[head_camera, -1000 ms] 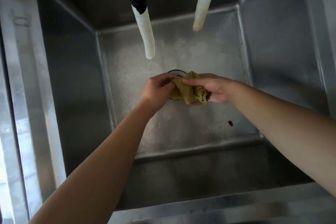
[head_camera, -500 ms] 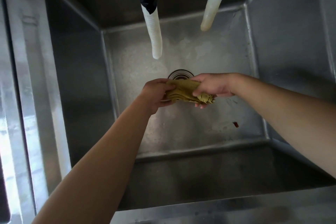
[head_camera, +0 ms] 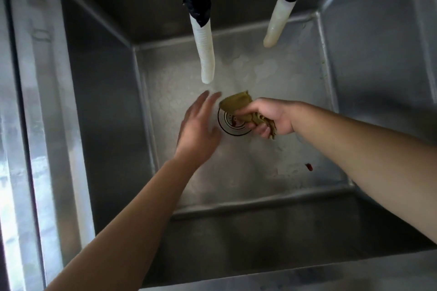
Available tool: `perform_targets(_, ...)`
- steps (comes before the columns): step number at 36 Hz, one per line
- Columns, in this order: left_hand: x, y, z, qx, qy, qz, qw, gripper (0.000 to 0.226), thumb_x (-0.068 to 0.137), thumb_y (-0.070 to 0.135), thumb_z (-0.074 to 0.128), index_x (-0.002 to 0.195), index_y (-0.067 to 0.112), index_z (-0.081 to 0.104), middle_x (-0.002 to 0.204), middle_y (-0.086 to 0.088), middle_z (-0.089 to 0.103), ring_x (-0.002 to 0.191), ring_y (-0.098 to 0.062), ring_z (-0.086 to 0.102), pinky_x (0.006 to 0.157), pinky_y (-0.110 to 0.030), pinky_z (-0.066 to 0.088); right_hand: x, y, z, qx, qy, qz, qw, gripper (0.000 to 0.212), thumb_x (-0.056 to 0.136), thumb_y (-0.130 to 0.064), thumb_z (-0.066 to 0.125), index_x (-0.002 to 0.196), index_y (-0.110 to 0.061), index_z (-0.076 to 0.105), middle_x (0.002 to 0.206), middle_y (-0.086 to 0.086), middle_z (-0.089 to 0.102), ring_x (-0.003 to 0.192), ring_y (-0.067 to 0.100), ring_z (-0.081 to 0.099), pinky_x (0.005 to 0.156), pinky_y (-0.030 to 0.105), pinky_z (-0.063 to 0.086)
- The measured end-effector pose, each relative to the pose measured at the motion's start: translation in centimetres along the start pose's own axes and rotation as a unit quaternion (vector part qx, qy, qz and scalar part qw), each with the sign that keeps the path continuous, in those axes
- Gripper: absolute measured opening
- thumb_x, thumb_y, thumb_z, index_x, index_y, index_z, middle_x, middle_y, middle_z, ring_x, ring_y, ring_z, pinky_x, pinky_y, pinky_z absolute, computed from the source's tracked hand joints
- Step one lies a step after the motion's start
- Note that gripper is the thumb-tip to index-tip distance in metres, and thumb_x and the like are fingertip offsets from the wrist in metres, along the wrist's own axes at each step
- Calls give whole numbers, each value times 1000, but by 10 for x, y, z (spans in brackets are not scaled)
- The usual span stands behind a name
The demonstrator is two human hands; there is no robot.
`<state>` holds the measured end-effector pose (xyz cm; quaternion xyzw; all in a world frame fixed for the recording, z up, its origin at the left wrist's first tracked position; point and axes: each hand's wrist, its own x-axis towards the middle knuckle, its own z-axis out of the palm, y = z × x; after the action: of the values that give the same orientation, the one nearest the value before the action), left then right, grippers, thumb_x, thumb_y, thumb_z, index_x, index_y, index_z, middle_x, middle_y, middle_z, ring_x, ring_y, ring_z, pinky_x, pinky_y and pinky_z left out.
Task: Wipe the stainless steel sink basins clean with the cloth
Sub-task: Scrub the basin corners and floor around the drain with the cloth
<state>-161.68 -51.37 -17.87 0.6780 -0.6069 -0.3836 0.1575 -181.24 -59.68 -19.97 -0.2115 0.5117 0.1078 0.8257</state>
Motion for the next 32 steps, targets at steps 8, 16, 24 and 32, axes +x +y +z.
perform_targets(8, 28, 0, 6, 252, 28, 353, 901, 54, 83, 31, 71, 131, 9, 60, 121, -10, 67, 111, -31, 63, 92, -42, 51, -13, -15, 2, -75, -195, 34, 977, 14, 88, -20, 53, 78, -12, 46, 53, -4, 39, 33, 1, 27, 36, 16, 18)
perform_targets(16, 75, 32, 8, 386, -119, 137, 904, 11, 92, 27, 52, 89, 17, 57, 69, 4, 52, 64, -22, 54, 59, -30, 37, -2, -34, 11, -404, 125, -49, 905, 29, 72, -21, 81, 59, -19, 55, 48, -1, 42, 41, 15, 32, 43, 21, 22)
perform_targets(24, 86, 22, 28, 20, -269, -133, 954, 26, 82, 21, 67, 66, 12, 49, 38, 6, 45, 28, -6, 38, 35, -17, 30, 16, -31, 2, -667, 249, -209, 671, 9, 79, -20, 59, 71, -22, 61, 68, 3, 57, 61, 23, 56, 51, 27, 35)
perform_targets(32, 68, 3, 34, -281, -374, -299, 831, 41, 88, 16, 64, 60, 24, 35, 51, 5, 26, 41, -9, 17, 36, -19, 15, 30, -21, -5, -746, 234, -255, 569, 11, 80, -10, 59, 90, -9, 61, 60, 1, 40, 53, 22, 43, 52, 30, 35)
